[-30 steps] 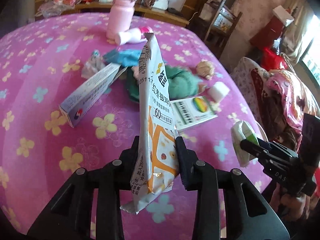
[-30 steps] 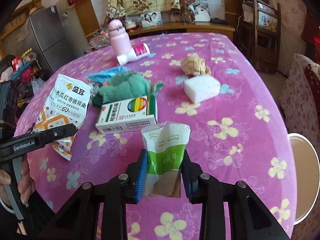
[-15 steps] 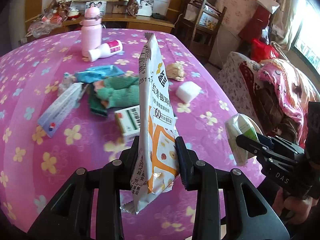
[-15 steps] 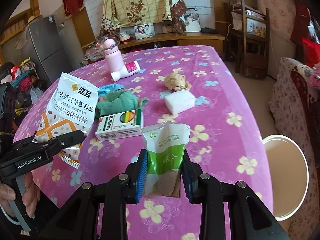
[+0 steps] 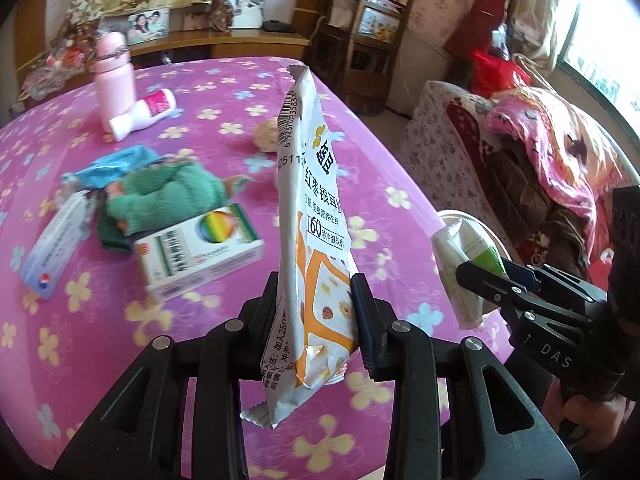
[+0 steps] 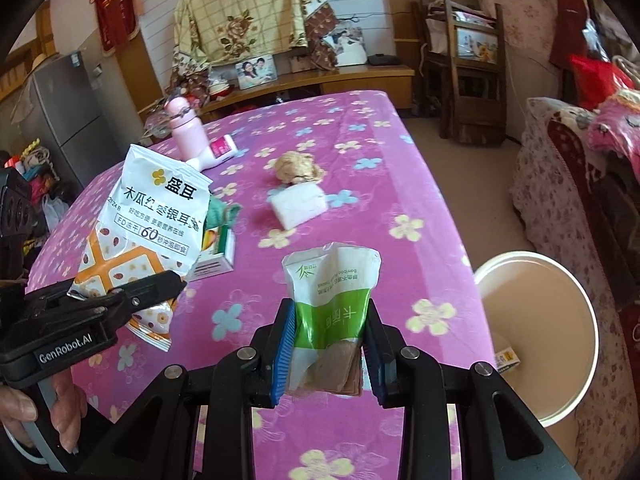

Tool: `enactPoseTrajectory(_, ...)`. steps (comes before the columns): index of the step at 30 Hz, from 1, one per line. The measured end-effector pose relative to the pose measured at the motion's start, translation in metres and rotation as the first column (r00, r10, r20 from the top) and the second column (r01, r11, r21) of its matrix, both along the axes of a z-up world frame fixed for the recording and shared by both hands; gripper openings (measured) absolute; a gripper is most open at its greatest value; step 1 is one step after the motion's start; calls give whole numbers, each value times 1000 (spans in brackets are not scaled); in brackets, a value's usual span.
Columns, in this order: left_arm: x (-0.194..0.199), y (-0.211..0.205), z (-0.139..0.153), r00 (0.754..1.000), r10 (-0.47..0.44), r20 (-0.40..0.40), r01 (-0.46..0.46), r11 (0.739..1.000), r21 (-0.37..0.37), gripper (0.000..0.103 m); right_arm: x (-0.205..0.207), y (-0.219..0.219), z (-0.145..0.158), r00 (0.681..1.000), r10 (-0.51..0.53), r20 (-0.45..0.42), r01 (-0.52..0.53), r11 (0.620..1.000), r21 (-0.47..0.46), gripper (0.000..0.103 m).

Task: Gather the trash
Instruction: 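Drop the packet from the right tool into the bin while the left drops the bag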

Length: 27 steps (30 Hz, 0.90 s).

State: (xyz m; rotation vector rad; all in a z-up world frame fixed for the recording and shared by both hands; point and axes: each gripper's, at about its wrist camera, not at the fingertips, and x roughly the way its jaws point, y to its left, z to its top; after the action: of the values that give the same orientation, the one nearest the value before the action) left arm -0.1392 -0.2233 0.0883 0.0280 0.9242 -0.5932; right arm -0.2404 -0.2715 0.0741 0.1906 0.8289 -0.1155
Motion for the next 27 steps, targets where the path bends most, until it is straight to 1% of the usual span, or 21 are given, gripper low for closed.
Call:
enactPoseTrajectory(12,-5,-73,-8,991,-128,-29,128,992,1,31,-25,-57,-4,993,-122,-7,122,992,25,31)
enactPoseTrajectory(21,-9,-130,-16,979,-198,-51,199,980,11,31,-49,-112,-12,972,-233,-35,235,971,47,31)
enactPoseTrajectory(27,-11,-160,-23,971,-227,-70,229,973,12,31,-61,-138,-19,957,-285,-60,288,956,48,31)
